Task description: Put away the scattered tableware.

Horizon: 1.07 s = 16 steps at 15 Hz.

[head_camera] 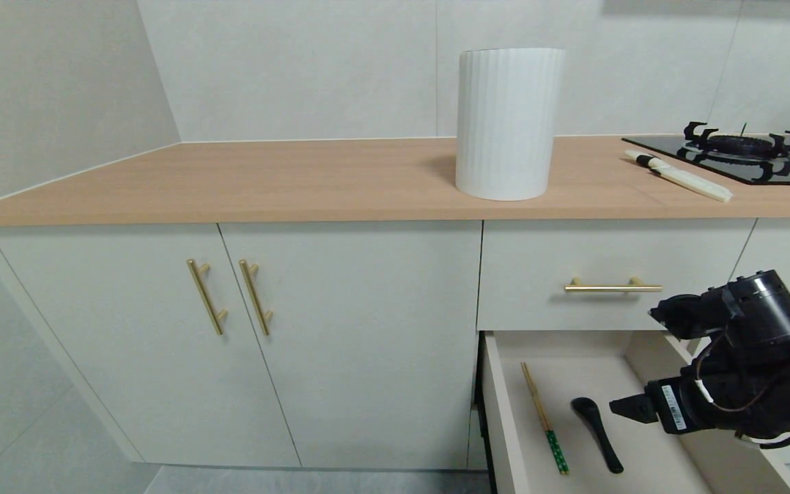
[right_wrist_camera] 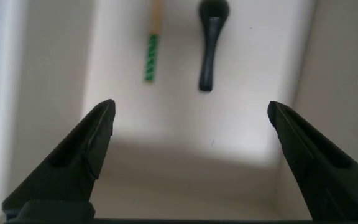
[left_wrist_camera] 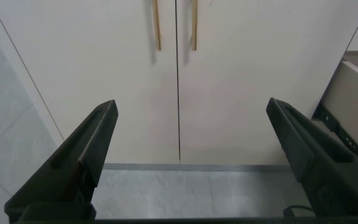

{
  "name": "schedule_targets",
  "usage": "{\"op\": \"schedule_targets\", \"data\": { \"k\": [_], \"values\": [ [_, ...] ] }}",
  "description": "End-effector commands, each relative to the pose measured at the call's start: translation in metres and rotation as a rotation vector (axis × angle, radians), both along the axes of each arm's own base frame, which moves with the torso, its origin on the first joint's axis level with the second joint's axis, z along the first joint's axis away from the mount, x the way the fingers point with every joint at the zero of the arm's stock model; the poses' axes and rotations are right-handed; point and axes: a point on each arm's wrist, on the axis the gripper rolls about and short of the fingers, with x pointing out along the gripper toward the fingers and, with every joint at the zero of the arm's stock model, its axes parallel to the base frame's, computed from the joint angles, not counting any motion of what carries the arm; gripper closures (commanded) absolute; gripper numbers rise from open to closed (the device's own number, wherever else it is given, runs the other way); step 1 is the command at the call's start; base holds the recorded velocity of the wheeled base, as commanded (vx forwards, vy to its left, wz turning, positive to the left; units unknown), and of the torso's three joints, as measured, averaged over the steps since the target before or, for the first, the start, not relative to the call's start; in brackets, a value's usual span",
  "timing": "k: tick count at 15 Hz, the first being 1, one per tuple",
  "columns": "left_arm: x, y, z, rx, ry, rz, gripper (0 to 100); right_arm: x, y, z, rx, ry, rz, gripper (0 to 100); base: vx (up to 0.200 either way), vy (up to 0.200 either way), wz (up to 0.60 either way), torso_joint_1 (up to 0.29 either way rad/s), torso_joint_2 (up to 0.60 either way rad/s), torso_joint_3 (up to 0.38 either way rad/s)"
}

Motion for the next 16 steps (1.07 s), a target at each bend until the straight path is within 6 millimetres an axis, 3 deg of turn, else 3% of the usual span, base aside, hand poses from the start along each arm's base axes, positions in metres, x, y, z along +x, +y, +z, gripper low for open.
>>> {"op": "schedule_targets", "data": {
  "k": [1,8,11,16],
  "values": [
    [0.0,0.0,0.0,-0.001,0.002,-0.001,0,-0.011,0.001,0.017,0.021,-0.066,0.019,0,0.0,0.0,0.0,0.0,0.0,0.0],
    [0.0,0.0,0.0,-0.001,0.002,0.001,0,-0.025,0.006,0.014,-0.012,0.01,0.072,0,-0.2,0.0,0.0,0.004,0.0,0.004],
    [0.0,0.0,0.0,0.0,0.0,0.001,0,-0.035,0.012,0.009,-0.035,0.11,0.144,0,0.0,0.0,0.0,0.0,0.0,0.0],
    [0.0,0.0,0.0,-0.001,0.002,0.001,0,-0.058,0.009,-0.005,-0.131,0.352,0.413,0,0.0,0.0,0.0,0.0,0.0,0.0]
  ]
}}
